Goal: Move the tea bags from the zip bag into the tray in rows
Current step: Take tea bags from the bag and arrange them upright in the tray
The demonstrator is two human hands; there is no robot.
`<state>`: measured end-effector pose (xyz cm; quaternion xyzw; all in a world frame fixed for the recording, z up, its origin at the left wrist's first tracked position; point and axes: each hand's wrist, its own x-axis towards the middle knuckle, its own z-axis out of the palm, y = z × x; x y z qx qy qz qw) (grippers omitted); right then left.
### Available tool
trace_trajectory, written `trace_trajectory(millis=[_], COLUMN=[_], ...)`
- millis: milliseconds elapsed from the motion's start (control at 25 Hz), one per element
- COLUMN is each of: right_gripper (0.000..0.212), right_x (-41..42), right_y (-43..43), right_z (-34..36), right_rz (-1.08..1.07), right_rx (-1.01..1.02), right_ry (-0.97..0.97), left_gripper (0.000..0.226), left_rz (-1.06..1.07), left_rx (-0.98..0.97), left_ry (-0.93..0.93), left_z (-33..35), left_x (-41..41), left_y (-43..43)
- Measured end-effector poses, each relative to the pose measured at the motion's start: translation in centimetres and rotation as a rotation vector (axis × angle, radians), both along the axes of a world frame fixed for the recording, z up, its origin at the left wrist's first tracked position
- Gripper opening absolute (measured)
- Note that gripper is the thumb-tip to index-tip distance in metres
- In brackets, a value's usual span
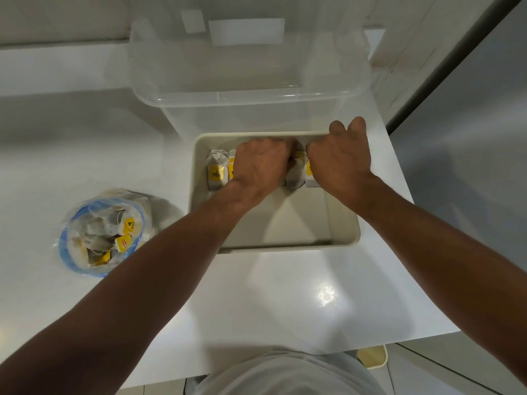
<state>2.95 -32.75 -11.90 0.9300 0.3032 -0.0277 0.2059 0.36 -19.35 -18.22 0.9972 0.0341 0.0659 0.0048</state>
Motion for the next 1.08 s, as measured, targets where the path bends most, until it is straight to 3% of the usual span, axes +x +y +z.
trace_trajectory(millis=[120, 360, 520, 880, 1080], right_gripper=[0.009, 0.028, 0.027, 0.025, 0.025], right_x=[-0.3, -5.6, -5.7, -5.5, -5.7], right_y=[-0.4, 0.0, 0.5, 0.8, 0.4], right_z=[0.1, -0.1, -2.1, -1.9, -1.2], right_rz=[-0.045, -0.174, -0.204, -0.187, -0.186], right_rx=[0.075, 0.210, 0.082, 0.093, 0.220], right_ry=[-0.092, 0.137, 0.218, 0.224, 0.168], left_gripper=[0.026, 0.035, 0.034, 0.040, 0.038], left_rz=[0.017, -0.350, -0.326, -0.304, -0.224], left_rx=[-0.099, 0.097, 0.090, 0.032, -0.143], left_ry=[0.033, 0.194, 0.218, 0.260, 0.273], left_z=[1.2, -0.3, 0.4, 0.5, 2.1], left_x=[-0.8, -5.2, -5.1, -4.5, -4.8], left_y=[0.5, 0.8, 0.7, 0.6, 1.3])
